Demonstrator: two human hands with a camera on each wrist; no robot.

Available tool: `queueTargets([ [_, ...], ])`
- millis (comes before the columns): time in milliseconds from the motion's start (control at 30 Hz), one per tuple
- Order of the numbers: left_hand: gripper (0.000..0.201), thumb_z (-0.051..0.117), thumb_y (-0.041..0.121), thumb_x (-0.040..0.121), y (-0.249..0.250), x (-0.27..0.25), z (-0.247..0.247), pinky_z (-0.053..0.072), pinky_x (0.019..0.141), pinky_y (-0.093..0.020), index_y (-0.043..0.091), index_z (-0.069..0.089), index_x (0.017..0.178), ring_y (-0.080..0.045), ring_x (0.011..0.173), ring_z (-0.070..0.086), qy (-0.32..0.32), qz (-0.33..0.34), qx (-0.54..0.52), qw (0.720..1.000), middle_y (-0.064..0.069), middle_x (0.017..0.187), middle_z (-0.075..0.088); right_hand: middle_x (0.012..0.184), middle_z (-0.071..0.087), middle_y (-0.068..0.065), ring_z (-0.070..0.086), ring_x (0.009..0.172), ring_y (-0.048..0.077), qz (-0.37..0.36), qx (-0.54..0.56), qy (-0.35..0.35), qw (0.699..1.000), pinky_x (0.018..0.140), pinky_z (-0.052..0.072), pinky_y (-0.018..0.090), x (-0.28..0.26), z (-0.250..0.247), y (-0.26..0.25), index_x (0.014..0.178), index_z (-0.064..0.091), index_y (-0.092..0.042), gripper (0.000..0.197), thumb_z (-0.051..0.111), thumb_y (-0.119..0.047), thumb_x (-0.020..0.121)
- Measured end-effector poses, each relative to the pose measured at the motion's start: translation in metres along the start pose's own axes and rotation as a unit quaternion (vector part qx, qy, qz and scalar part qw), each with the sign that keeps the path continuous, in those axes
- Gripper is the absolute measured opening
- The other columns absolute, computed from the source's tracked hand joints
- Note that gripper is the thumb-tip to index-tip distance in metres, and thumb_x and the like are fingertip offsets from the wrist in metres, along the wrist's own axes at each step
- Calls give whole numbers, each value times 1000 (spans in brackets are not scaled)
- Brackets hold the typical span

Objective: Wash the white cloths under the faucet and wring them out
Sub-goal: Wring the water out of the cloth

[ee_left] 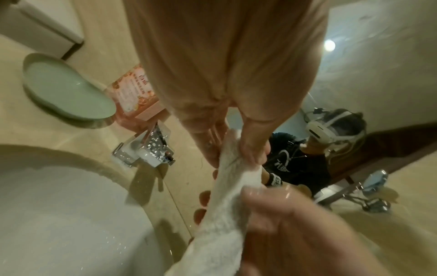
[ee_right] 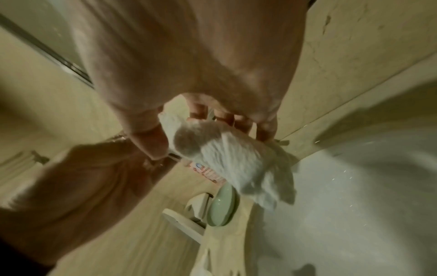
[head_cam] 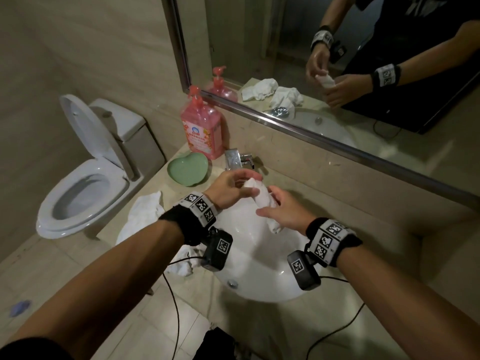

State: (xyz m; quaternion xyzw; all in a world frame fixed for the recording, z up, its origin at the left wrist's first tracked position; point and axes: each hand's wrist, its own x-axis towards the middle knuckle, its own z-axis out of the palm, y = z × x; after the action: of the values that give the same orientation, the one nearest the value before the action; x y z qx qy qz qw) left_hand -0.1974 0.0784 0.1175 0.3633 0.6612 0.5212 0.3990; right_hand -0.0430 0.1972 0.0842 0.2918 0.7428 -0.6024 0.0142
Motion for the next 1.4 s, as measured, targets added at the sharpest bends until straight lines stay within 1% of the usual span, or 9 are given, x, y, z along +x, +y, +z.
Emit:
queueTargets([
  [133,42,77,11,83,7,0,0,50,91,-18,10,61,122,-14,108,62,43,56,125,990,-2,118,65,107,75,1,72,100,19,-35,54,30,997,88,58,36,-1,5,-15,115,66,-28,20,68,-24,95],
  [267,41,78,28,83,6,0,0,58,83,-35,10,67,117,-19,91,69,102,28,210,972,-4,106,72,107,72,-12,70,91,-4,-59,24,79,995,73,54,14,-4,9,-21,109,61,-35,25,72,-19,93],
  [400,40,70,39,88,5,-3,3,49,76,-29,16,67,120,-18,89,64,120,41,302,945,-4,104,71,108,70,-7,69,99,10,-54,32,147,987,84,58,31,-4,9,-24,105,60,-23,26,77,-15,87],
  [500,39,64,37,93,8,-8,9,37,71,-26,16,64,125,-26,92,62,92,90,339,932,-9,102,67,107,69,-4,67,102,15,-59,8,158,986,90,56,34,-8,5,-27,104,61,-21,23,75,-15,86],
  [733,40,61,26,97,26,-13,13,52,87,-36,9,53,132,-23,99,63,1,75,271,960,-11,117,64,112,70,4,69,105,22,-61,76,136,986,94,58,48,-25,0,-35,111,59,-22,33,71,-2,88],
  [933,34,64,7,92,26,-20,11,57,66,-26,13,51,123,-12,83,63,8,70,193,979,0,107,60,110,74,-1,70,105,18,-74,74,146,984,93,59,41,-34,-8,-40,115,67,-17,37,77,-3,83],
  [1100,49,61,10,95,24,-27,3,46,84,-8,18,45,140,2,95,57,-56,90,197,975,10,121,54,114,74,0,72,104,15,-89,59,134,985,95,58,41,-36,-12,-42,119,64,-15,42,80,-4,83],
  [1233,38,61,25,96,20,-31,-2,45,75,-19,17,54,133,-5,81,57,8,118,309,944,5,98,60,109,73,-1,74,94,16,-97,22,147,984,85,62,46,-34,-7,-39,101,61,-21,30,82,-11,82],
  [1400,32,59,27,97,12,-35,1,42,71,-29,10,57,125,-20,78,57,67,118,321,937,-4,89,64,104,70,1,73,86,19,-128,-12,174,976,77,62,38,-32,2,-43,116,56,-40,45,78,-14,86],
])
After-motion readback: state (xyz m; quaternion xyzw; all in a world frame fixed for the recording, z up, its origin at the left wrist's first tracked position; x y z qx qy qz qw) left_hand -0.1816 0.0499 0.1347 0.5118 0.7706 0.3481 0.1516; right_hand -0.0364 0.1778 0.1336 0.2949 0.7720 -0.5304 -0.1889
